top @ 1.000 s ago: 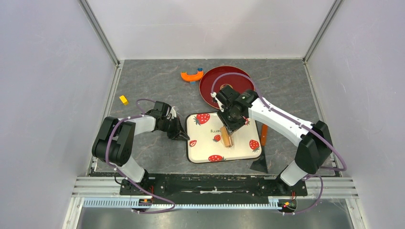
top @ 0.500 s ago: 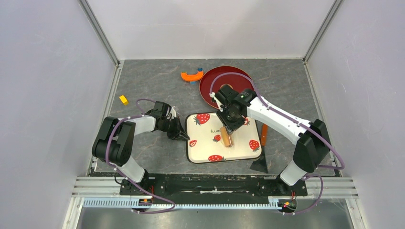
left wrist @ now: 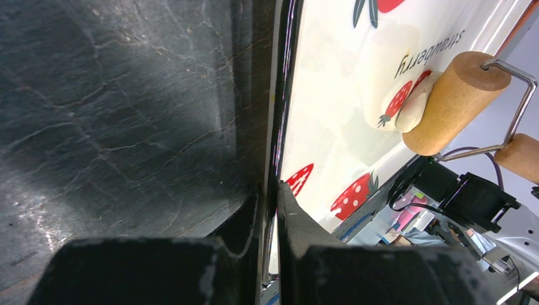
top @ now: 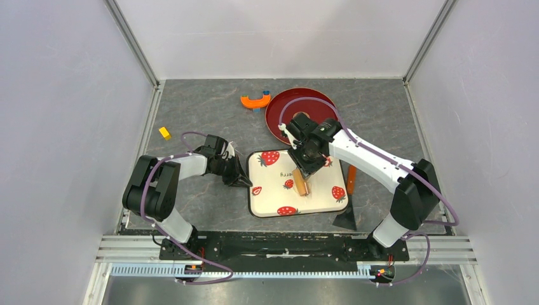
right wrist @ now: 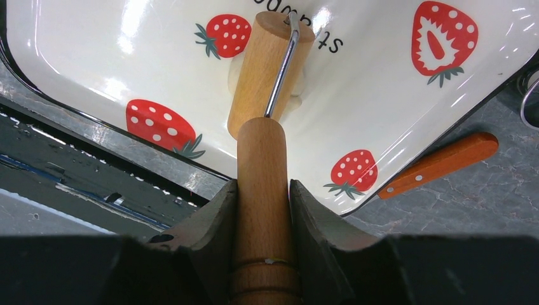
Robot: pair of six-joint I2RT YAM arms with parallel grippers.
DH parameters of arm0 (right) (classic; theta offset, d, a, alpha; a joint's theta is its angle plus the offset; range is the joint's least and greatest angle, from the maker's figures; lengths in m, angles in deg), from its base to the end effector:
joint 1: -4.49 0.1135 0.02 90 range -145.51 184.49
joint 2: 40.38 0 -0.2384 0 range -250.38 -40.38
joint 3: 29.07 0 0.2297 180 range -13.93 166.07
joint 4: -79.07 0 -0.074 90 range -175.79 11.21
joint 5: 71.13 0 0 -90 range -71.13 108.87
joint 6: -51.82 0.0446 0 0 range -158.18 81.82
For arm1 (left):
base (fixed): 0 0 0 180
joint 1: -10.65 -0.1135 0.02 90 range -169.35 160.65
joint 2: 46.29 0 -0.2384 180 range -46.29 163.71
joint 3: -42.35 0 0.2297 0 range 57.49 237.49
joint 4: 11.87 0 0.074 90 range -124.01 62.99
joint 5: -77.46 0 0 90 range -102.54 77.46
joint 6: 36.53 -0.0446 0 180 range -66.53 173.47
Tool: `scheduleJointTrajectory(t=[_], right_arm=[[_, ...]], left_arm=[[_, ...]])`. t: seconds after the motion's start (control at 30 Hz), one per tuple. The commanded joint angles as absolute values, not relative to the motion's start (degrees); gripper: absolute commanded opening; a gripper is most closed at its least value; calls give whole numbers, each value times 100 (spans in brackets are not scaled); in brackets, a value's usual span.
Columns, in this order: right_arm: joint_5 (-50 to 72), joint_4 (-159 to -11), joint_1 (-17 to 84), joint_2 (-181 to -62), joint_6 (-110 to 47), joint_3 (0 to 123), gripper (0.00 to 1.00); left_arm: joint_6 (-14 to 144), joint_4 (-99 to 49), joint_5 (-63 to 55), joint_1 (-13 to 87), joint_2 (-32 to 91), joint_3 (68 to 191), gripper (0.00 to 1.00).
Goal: Roll out the dumpling wrappers from the dough
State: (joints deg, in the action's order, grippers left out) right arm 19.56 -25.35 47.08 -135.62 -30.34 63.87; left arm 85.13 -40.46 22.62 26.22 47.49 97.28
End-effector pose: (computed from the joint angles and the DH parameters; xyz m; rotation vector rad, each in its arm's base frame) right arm 0.2184 0.2000 0.2257 -0.8770 2.8091 0.1171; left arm 0.2407 -0.0937 0.1053 -0.2200 2.8404 -1.0526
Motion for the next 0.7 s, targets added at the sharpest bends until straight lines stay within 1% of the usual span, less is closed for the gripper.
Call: scheduleJointTrajectory(t=[0.0,0.17,0.27,0.53,0.67], right_arm=[[2905,-3386,4696,-15466,-3344,4576,0],[2891,-3450,4729,-15532,-3325,4455,0],[2753,-3460,4730,-15357,-3345,4577,0],[2144,-3380,4715,-14161,-3462,5859,0],[1930,-3386,4675,-13764,-3413,6279,0]], left_arm=[[8405,-4248,1207,2699,5193,9452,2],[8397,-4254,1207,2699,5196,9457,2],[8388,-4248,1222,2699,5203,9461,2],[8380,-4256,1190,2699,5180,9443,2],[8374,-4256,1189,2697,5198,9454,2]])
